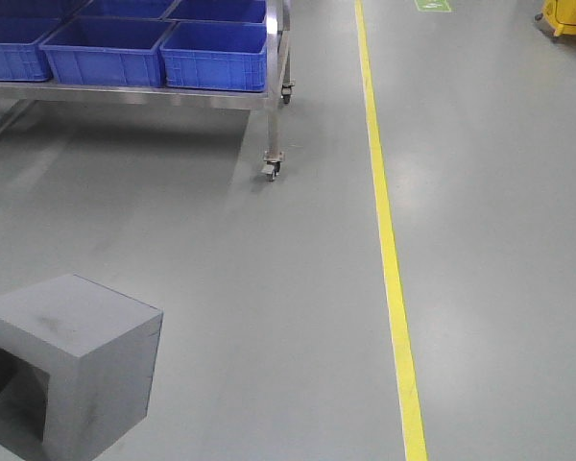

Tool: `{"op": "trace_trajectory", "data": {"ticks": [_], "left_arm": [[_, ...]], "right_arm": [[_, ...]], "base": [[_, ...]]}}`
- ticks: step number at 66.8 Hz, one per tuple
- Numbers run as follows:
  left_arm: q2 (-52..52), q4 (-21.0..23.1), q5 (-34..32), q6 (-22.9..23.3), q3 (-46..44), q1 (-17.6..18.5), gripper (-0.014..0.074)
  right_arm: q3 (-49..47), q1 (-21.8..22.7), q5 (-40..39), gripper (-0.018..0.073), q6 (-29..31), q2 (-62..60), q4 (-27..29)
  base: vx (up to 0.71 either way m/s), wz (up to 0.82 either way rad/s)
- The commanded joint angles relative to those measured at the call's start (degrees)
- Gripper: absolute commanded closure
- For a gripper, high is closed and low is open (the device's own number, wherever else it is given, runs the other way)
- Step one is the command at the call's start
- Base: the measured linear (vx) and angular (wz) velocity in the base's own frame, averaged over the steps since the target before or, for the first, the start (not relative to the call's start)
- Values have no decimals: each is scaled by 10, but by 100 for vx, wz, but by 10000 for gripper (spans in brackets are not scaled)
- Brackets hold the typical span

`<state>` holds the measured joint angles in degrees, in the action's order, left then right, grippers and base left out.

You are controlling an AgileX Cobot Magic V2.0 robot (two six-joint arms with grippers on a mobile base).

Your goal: Sort gray base to blue bin

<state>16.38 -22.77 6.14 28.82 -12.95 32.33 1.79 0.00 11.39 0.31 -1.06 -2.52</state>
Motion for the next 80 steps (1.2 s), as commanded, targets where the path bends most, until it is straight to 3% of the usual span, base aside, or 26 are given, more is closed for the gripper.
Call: {"op": "trace_trajectory", "data": {"ticks": [1,80], "left_arm": [[1,0,-55,4,-20,3,603],[1,0,-55,4,-20,3,603]], "right_arm": [[3,3,-41,564,4,-4,-5],[3,3,-41,564,4,-4,-5]], "base": [[31,-5],[40,-4]]}}
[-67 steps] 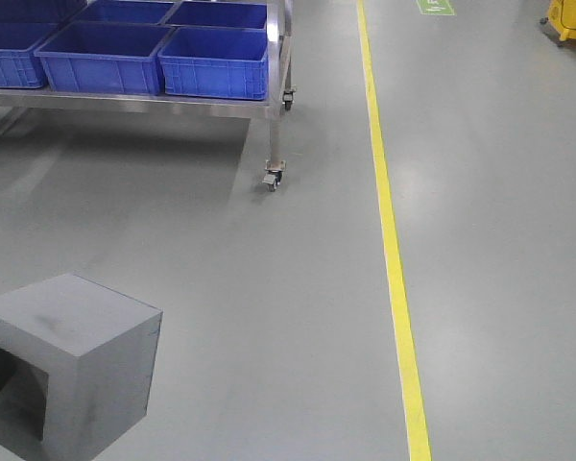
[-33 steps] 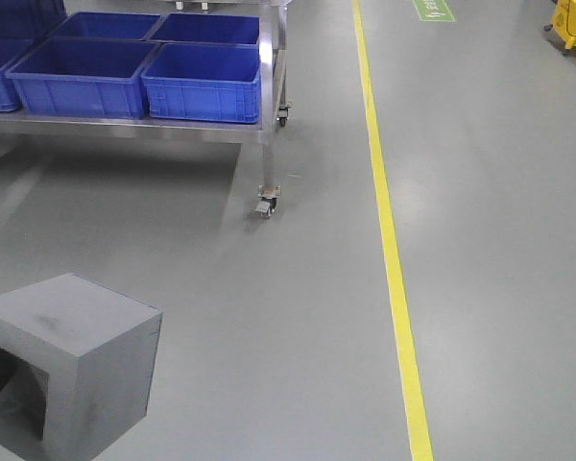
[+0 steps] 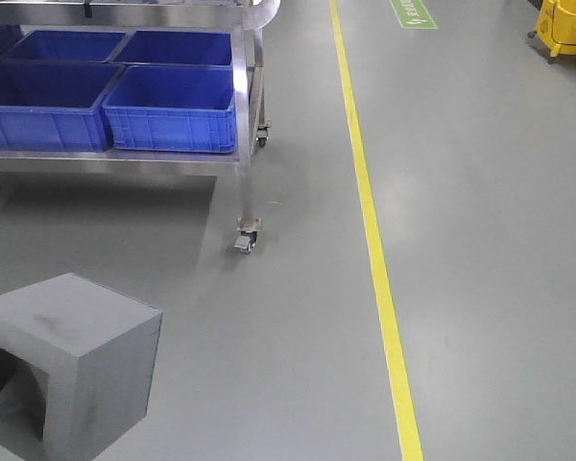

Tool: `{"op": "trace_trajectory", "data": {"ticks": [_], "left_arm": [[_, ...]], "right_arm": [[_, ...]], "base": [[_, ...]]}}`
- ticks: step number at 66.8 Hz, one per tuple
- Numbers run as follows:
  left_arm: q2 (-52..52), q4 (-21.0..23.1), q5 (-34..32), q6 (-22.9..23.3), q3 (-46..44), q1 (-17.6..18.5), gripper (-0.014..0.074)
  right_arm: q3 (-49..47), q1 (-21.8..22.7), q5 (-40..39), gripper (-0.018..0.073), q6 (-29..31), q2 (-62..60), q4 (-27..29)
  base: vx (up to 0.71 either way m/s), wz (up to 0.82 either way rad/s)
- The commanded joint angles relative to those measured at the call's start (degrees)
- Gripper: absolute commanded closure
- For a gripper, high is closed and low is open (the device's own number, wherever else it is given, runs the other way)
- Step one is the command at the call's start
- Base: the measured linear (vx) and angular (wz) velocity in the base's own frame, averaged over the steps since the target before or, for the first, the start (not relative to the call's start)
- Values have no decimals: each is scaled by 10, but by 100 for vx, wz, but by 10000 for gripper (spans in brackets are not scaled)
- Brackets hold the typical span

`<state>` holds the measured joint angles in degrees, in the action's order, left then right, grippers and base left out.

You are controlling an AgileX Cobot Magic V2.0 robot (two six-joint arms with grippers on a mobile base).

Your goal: Sort gray base to blue bin

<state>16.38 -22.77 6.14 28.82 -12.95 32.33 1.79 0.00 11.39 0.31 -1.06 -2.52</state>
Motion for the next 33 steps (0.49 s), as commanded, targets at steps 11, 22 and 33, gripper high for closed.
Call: {"op": "trace_trajectory", "data": {"ticks": [11,22,33], "left_arm": [[1,0,-55,4,-20,3,603],[1,0,-55,4,-20,3,603],[1,0,-55,4,-20,3,603]], "right_arm": [[3,3,-42,564,4,-4,-5],[3,3,-42,564,4,-4,-5],[3,3,-42,564,4,-4,-5]], "base": [[42,-4],[42,1],[41,7]]}}
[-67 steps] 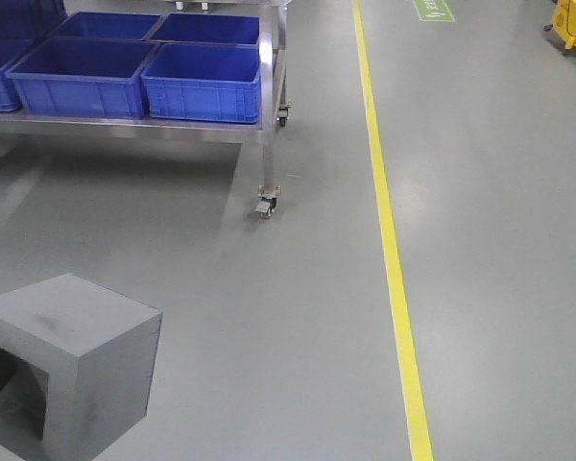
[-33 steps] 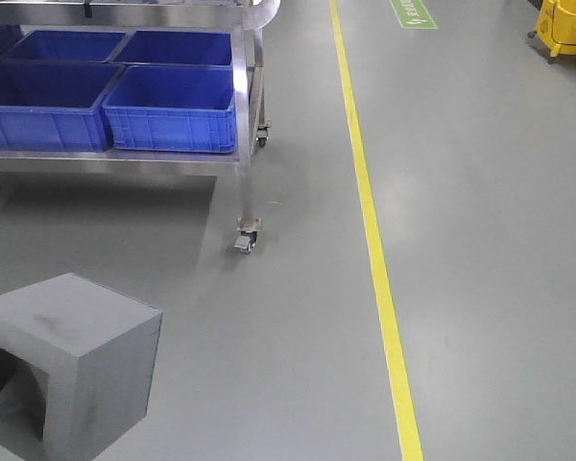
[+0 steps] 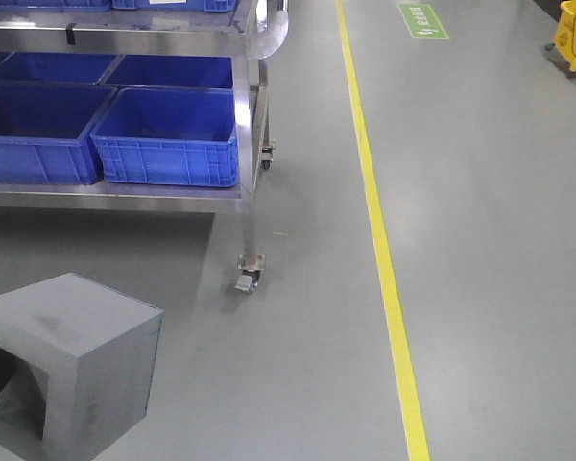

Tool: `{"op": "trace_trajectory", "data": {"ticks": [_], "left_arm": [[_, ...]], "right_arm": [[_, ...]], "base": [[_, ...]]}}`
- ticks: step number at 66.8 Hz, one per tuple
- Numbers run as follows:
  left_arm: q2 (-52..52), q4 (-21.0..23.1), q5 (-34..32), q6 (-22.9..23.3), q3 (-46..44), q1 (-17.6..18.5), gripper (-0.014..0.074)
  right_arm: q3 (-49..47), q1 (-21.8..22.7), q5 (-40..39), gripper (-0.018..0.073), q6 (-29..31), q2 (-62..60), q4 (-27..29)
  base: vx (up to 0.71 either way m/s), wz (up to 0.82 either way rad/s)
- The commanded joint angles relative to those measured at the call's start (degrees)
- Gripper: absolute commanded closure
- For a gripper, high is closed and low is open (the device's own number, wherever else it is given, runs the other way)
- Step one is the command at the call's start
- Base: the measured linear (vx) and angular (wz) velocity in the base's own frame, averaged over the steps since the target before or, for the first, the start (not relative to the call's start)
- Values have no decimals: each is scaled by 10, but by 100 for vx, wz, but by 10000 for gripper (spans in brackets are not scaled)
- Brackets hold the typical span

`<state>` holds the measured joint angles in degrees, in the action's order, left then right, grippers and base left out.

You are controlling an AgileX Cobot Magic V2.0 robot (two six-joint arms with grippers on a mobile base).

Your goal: Sort gray base to blue bin

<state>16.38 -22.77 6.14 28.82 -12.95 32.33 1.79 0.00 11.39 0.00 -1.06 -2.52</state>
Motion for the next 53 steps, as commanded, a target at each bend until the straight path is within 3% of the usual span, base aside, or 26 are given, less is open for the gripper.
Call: {"op": "trace_trajectory", "data": {"ticks": [1,31,53], "left_arm": [[1,0,-55,4,-20,3,603],[1,0,-55,4,-20,3,603],[1,0,-55,4,-20,3,603]], "right_arm": [[3,3,-42,564,7,-4,-5],[3,3,-41,564,7,-4,-5],[3,3,-41,564,7,-4,-5]], "base": [[40,8],[38,14],[33,59]]}}
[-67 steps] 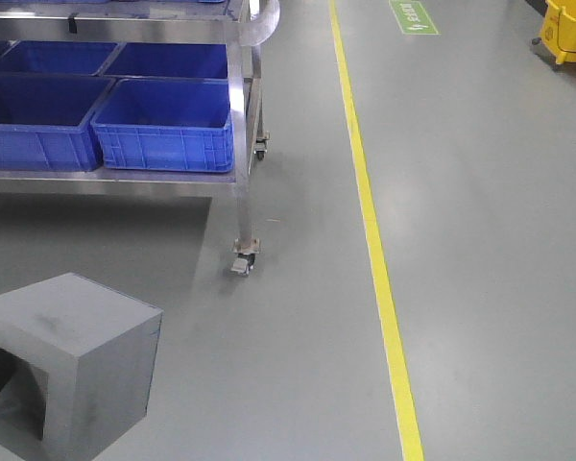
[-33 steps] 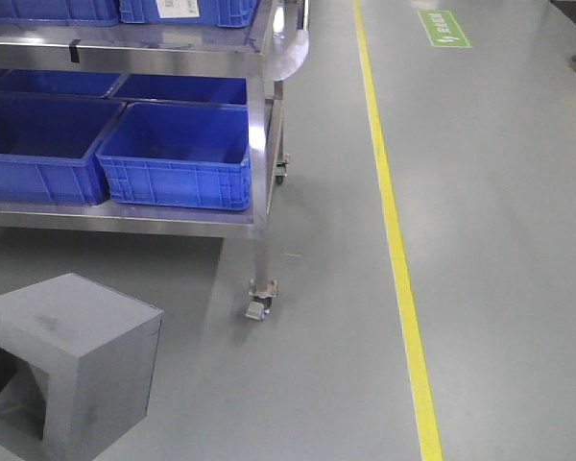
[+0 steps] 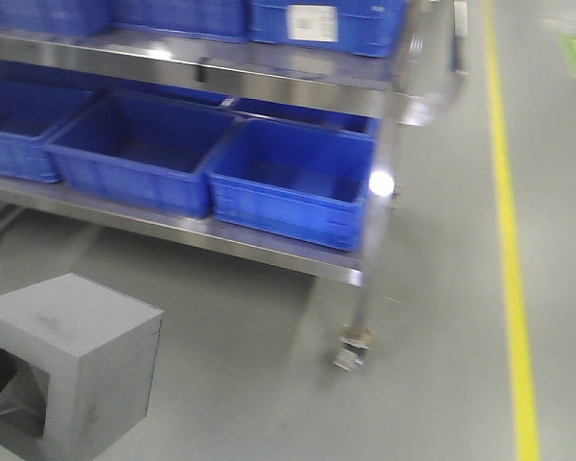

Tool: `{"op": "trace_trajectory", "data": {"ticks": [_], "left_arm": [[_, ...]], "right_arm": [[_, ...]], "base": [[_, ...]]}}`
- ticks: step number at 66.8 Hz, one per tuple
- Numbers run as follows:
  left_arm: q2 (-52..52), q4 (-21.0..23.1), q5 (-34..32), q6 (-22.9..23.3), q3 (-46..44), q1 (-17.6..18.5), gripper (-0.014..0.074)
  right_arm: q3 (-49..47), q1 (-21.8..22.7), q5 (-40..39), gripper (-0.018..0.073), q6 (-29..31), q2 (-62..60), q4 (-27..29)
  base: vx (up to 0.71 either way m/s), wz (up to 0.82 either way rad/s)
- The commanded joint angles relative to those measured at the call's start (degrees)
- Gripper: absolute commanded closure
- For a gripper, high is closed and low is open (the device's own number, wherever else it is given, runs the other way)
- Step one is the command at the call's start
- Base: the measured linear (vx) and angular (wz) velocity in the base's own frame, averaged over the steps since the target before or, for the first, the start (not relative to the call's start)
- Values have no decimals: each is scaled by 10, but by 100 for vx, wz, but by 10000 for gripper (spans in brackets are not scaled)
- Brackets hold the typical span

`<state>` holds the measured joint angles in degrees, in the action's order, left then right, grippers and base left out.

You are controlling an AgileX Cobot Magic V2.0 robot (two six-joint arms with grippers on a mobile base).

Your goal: Sort gray base to blue bin

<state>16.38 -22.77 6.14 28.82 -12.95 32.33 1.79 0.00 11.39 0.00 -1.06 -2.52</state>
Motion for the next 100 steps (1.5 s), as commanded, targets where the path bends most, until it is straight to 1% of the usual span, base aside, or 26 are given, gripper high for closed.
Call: {"op": "trace_trajectory", "data": {"ticks": [1,47,83,100], "left_arm": [[1,0,-55,4,-20,3,603],[1,0,-55,4,-20,3,603],[1,0,-55,4,-20,3,603],[1,0,-55,4,-20,3,603]], "right_arm": [[3,3,-41,564,7,-4,-5],[3,3,-41,564,7,-4,-5],[3,3,-41,564,7,-4,-5],[3,3,-41,564,7,-4,-5]], "base": [[31,86],[27,92],[27,68],[34,52]]}}
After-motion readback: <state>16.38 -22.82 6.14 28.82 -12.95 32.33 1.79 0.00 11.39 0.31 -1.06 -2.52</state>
